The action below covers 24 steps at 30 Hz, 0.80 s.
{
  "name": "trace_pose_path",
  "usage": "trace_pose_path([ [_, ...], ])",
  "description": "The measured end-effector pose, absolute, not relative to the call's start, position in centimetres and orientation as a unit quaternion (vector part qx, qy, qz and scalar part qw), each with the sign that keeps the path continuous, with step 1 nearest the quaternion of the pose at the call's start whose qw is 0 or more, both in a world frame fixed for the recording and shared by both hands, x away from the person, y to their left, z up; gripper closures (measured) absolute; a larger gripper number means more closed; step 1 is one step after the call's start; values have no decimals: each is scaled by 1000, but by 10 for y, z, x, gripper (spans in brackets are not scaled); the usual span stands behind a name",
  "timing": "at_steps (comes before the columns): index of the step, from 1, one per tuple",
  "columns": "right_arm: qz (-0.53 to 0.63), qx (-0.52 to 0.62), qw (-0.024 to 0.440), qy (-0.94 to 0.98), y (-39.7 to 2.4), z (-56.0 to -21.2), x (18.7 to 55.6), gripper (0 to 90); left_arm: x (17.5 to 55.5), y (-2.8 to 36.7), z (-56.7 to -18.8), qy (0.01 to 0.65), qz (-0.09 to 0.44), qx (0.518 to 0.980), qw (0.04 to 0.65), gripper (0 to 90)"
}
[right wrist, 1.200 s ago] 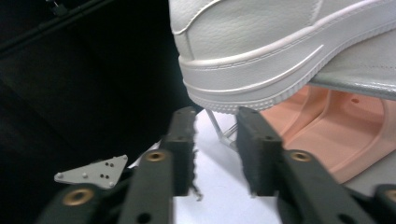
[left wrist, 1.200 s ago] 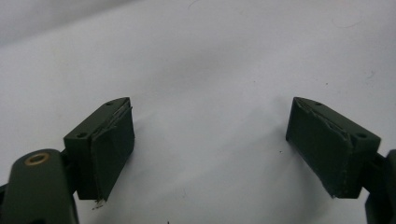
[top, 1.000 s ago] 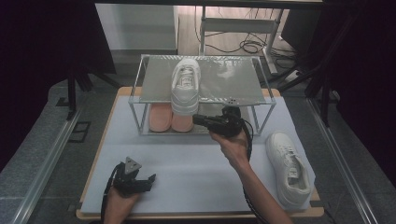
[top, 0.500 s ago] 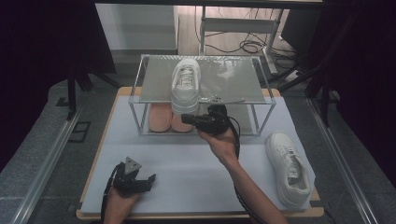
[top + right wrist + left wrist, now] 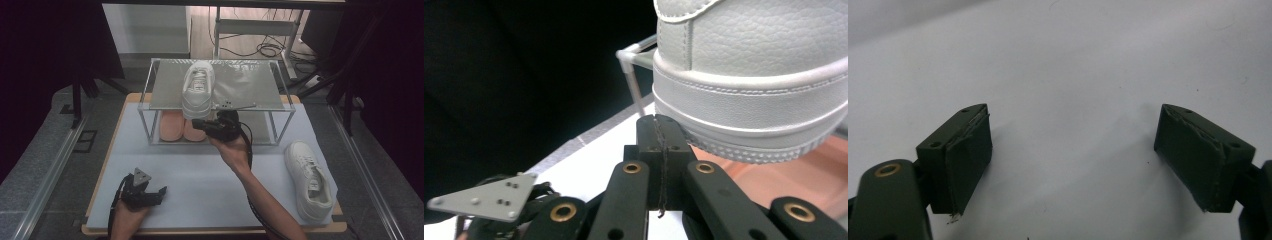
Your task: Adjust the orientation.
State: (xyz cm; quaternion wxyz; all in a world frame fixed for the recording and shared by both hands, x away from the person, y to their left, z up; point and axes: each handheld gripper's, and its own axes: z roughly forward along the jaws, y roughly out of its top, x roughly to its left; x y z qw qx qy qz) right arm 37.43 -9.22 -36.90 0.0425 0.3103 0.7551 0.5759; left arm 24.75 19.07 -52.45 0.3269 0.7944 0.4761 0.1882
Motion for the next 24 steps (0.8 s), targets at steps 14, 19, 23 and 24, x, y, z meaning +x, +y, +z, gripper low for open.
trace_pose_path([
  [14, 581, 339, 37, 739, -101, -373, 390, 900, 248, 191, -525, 476, 188, 794, 327, 156],
  [19, 580, 332, 29, 743, -88, -374, 395, 900, 247, 191, -525, 476, 189, 794, 327, 157],
  [23, 582, 332, 28, 742, -83, -375, 397, 900, 247, 190, -525, 476, 190, 793, 329, 161],
  [24, 584, 330, 29, 741, -84, -375, 396, 900, 247, 190, -525, 476, 190, 793, 329, 161],
])
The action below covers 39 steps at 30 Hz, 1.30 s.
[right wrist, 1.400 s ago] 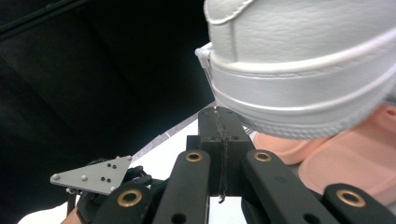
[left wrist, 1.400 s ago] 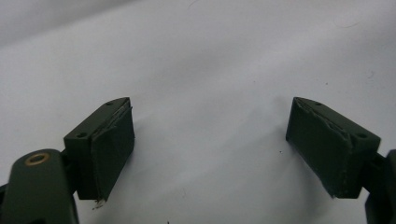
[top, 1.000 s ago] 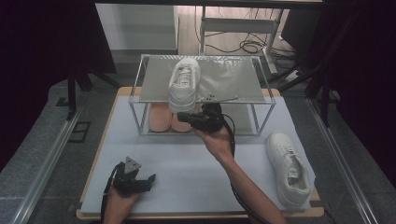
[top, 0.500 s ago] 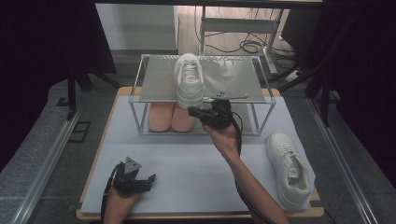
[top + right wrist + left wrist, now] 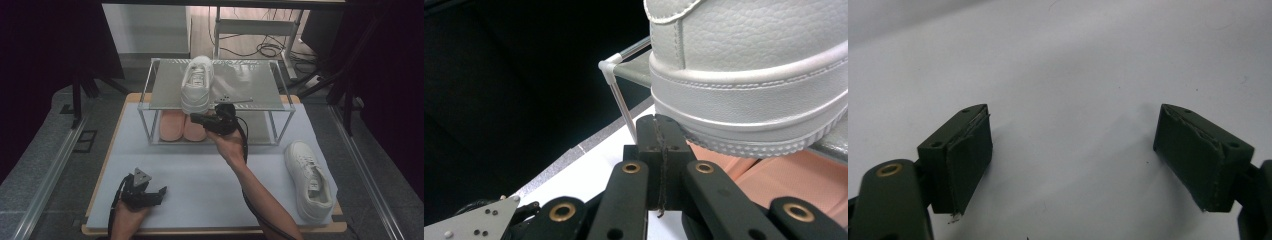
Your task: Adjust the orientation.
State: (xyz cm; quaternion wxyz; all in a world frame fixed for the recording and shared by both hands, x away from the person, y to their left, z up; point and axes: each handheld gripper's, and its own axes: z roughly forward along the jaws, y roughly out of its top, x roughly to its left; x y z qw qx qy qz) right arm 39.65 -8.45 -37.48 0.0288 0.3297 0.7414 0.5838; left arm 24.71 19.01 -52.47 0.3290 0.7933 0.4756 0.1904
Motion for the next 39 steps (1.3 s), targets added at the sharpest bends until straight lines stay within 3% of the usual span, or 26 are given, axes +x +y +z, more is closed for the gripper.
trace_pose_path([
  [14, 578, 346, 52, 737, -105, -373, 398, 900, 247, 191, -524, 473, 190, 796, 326, 162],
  [32, 583, 333, 44, 740, -79, -378, 404, 900, 247, 190, -524, 470, 191, 797, 327, 172],
  [39, 561, 330, 68, 756, -86, -377, 395, 853, 246, 190, -524, 470, 191, 798, 326, 172],
])
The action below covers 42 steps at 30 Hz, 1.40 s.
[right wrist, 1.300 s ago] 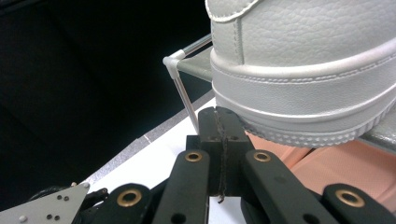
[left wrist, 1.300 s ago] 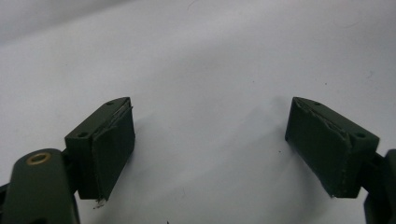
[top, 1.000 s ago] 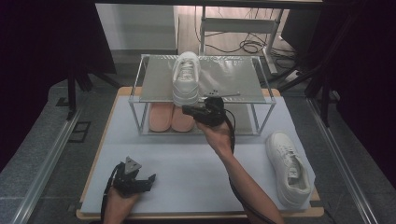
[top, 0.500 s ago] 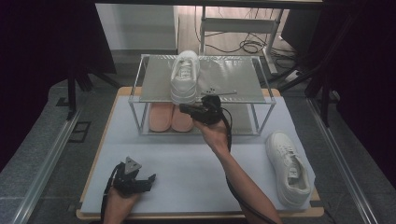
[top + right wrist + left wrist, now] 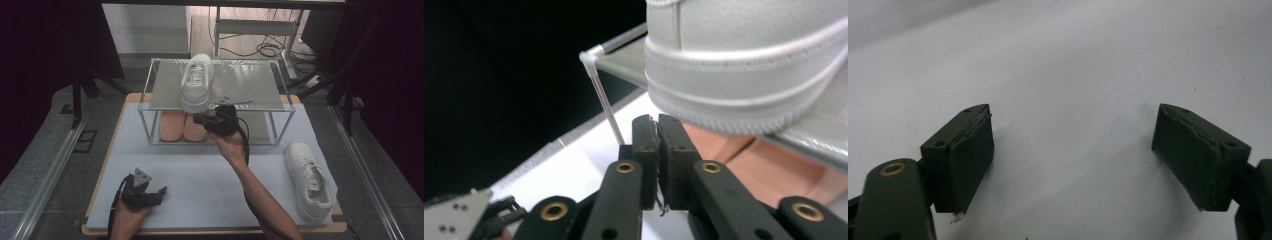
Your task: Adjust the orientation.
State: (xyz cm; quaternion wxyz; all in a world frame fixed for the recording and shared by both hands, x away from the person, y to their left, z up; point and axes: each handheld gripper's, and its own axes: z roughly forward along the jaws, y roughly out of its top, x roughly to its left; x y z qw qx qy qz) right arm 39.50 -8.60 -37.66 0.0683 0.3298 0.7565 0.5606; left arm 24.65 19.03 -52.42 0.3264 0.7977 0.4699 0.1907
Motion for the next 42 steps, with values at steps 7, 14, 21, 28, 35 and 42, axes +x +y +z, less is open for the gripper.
trace_pose_path([
  [7, 523, 322, 107, 782, -95, -388, 383, 728, 246, 190, -524, 472, 191, 796, 327, 172],
  [14, 500, 316, 131, 795, -103, -398, 373, 577, 246, 190, -524, 471, 190, 797, 326, 171],
  [21, 483, 315, 139, 805, -114, -405, 362, 443, 247, 190, -524, 470, 190, 798, 326, 171],
  [28, 471, 311, 145, 813, -127, -407, 351, 386, 247, 190, -524, 472, 190, 796, 328, 171],
  [35, 456, 313, 143, 820, -144, -412, 343, 387, 247, 190, -525, 473, 190, 794, 330, 171],
  [42, 433, 320, 149, 830, -160, -415, 333, 411, 247, 190, -525, 474, 190, 794, 330, 171],
])
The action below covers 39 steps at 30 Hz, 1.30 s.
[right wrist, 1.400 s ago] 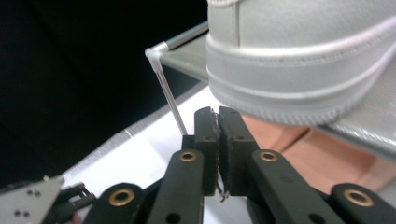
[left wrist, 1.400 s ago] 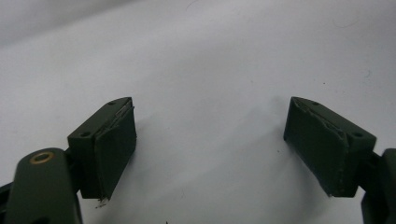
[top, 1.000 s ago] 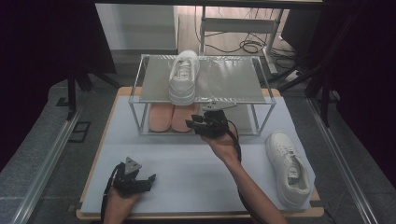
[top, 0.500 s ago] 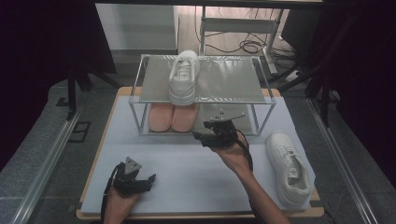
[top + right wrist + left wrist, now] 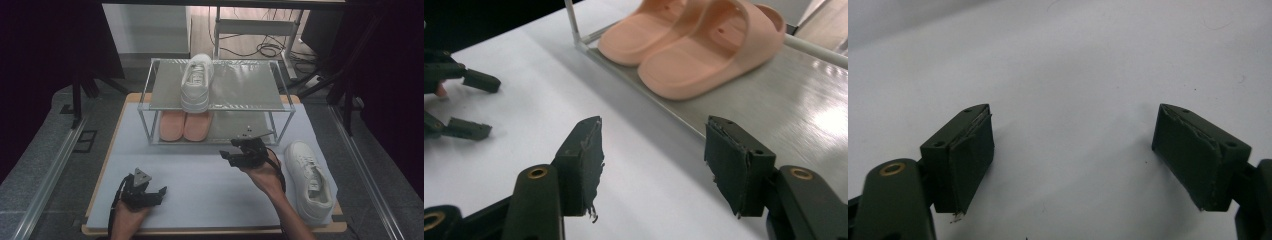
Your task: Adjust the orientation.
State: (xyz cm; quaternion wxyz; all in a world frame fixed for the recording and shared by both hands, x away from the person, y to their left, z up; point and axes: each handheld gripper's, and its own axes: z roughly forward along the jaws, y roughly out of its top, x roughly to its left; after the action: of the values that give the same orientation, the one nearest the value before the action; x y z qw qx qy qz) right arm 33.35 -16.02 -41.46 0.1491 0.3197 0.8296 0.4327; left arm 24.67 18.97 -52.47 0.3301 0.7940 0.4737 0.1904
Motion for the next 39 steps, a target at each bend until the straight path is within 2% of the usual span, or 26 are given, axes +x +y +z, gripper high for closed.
trace_pose_path([
  [9, 407, 349, 162, 829, -187, -419, 327, 424, 247, 190, -525, 474, 190, 794, 330, 170],
  [39, 349, 470, 188, 788, -289, -414, 314, 548, 247, 190, -524, 474, 189, 795, 329, 170],
])
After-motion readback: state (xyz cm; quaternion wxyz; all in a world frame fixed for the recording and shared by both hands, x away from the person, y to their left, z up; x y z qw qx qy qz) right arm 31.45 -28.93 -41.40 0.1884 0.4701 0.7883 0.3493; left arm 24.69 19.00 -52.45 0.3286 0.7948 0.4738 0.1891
